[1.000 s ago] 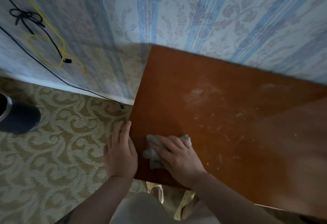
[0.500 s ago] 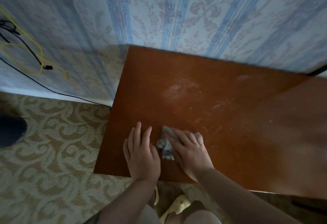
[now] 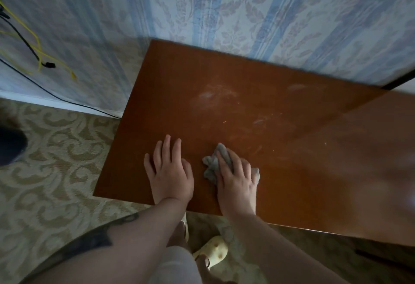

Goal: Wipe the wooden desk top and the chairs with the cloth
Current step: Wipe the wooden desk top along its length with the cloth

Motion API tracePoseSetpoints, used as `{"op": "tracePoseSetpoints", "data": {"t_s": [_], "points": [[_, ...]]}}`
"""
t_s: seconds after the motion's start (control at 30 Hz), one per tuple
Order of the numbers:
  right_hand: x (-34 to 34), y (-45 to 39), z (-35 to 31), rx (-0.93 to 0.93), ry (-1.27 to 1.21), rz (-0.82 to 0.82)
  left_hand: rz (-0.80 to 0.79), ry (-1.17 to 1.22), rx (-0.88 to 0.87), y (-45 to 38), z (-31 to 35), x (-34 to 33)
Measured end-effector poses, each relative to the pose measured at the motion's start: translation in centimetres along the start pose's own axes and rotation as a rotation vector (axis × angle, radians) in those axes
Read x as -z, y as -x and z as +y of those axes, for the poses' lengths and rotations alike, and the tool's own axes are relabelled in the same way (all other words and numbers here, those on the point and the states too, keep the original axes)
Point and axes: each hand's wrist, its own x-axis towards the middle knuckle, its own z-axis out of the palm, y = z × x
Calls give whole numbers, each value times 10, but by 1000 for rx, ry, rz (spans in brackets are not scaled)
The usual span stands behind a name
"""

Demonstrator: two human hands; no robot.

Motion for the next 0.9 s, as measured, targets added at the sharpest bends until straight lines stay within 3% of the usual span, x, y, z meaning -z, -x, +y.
{"op": "tracePoseSetpoints", "data": {"t_s": [0.03, 0.2, 0.3, 0.37, 0.43, 0.53, 0.63, 0.7, 0.83, 0.9], "points": [[-2, 8, -8, 14, -16, 10, 1, -9, -1, -1, 0, 0], [15, 19, 41, 527, 81, -127, -9, -29, -3, -2, 3, 1], [20, 2, 68, 290, -34, -102, 10, -49, 6, -2, 5, 2], [13, -3, 56, 97, -95, -34, 12, -66, 4, -1, 7, 2], [4, 0, 32, 29, -145, 10, 6, -71, 12, -2, 7, 1], [4, 16, 23, 327, -178, -80, -6, -87, 15, -2, 9, 1], [16, 8, 59, 625, -74, -200, 12, -87, 2, -2, 8, 1], [19, -3, 79, 532, -87, -205, 13, -87, -6, -2, 8, 1], [7, -4, 36, -8, -66, -57, -7, -87, 4, -3, 8, 1], [0, 8, 1, -47, -49, -25, -3, -82, 9, -3, 7, 1]]}}
